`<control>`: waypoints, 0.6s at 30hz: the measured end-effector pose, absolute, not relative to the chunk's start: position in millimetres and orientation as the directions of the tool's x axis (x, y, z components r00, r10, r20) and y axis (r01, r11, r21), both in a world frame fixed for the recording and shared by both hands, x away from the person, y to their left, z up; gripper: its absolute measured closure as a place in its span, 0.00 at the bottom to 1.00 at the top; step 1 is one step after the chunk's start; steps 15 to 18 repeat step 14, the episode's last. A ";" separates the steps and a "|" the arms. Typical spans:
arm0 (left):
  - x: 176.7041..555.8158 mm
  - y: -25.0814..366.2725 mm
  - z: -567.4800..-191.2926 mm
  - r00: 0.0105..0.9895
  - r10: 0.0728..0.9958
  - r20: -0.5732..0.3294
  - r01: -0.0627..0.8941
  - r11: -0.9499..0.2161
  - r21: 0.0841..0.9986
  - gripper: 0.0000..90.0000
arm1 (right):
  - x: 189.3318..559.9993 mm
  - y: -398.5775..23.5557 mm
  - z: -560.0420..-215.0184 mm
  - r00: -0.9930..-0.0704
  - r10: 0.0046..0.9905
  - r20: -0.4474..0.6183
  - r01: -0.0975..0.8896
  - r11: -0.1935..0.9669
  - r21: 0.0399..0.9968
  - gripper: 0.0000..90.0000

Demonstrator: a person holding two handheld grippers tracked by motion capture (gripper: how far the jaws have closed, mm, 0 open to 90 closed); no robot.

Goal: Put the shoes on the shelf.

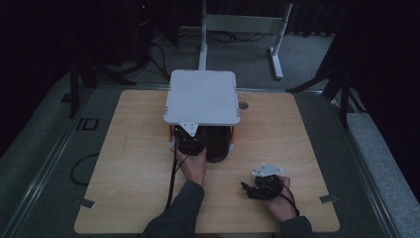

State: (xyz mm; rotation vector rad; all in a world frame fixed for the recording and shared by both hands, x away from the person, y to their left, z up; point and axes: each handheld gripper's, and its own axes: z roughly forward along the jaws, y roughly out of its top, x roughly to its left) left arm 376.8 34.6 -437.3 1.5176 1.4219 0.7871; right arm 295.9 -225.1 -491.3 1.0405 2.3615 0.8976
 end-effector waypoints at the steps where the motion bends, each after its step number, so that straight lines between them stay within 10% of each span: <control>1: 374.3 37.2 -436.1 0.156 0.981 -0.112 0.427 0.035 0.904 0.51 | 295.9 -225.2 -491.2 -0.637 0.764 -0.102 0.503 0.513 0.696 0.36; 18: 361.7 66.4 -432.7 0.239 0.967 -0.087 0.463 -0.035 0.886 0.51 | 296.7 -224.7 -491.4 -0.636 0.765 -0.104 0.504 0.513 0.695 0.36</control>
